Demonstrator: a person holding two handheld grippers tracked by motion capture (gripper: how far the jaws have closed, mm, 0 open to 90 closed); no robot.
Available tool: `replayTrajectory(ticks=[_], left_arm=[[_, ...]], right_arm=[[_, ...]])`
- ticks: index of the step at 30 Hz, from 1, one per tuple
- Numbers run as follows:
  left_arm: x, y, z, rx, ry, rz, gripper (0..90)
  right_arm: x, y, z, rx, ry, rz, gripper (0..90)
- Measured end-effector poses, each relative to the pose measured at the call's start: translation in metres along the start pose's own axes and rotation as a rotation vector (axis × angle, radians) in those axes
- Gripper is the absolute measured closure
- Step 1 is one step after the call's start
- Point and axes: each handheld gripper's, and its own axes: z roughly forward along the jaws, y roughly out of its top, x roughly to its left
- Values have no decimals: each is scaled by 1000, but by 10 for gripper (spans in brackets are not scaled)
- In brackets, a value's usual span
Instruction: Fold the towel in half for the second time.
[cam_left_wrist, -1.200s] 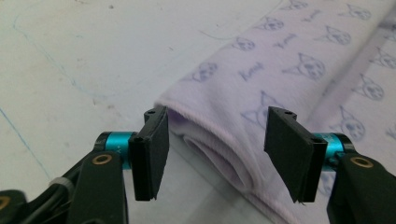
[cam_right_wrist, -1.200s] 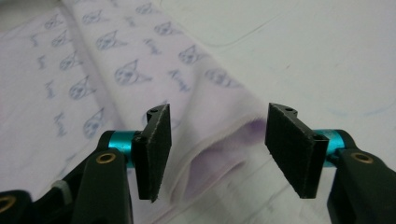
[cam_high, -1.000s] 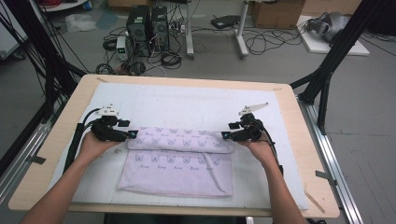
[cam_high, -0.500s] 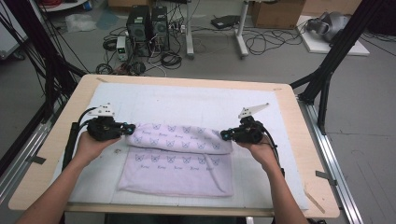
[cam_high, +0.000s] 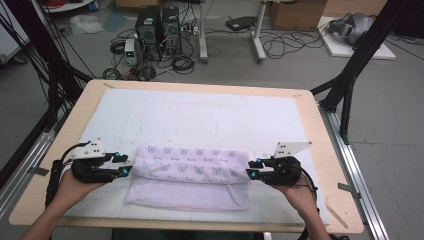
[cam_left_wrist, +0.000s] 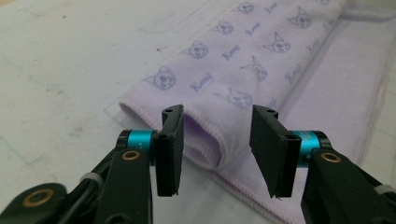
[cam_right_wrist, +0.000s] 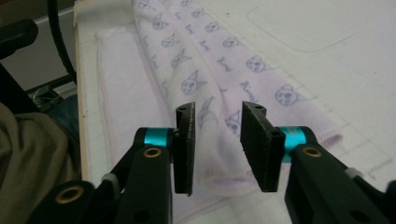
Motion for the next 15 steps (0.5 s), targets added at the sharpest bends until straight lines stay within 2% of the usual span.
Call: replayTrajectory(ticks=[3, 7, 8, 9, 11, 13, 15], left_arm=[[0, 4, 13, 11, -11, -5, 468], [0, 6, 32, 40, -38, -4, 447], [-1, 6, 35, 51, -59, 1, 498], [-2, 5, 38, 67, -77, 18, 611], [-7, 2, 41, 79, -95, 48, 764], [-9, 1, 38, 80, -89, 61, 829], [-11, -1, 29, 68, -83, 65, 843]], right_arm=[[0, 3, 14, 21, 12, -30, 580], [1, 1, 36, 74, 50, -34, 549], [1, -1, 41, 91, 56, -36, 549], [2, -3, 45, 108, 60, -33, 551], [2, -7, 51, 140, 63, -33, 632], [2, -10, 52, 156, 60, -41, 763], [4, -9, 49, 145, 75, -53, 834]])
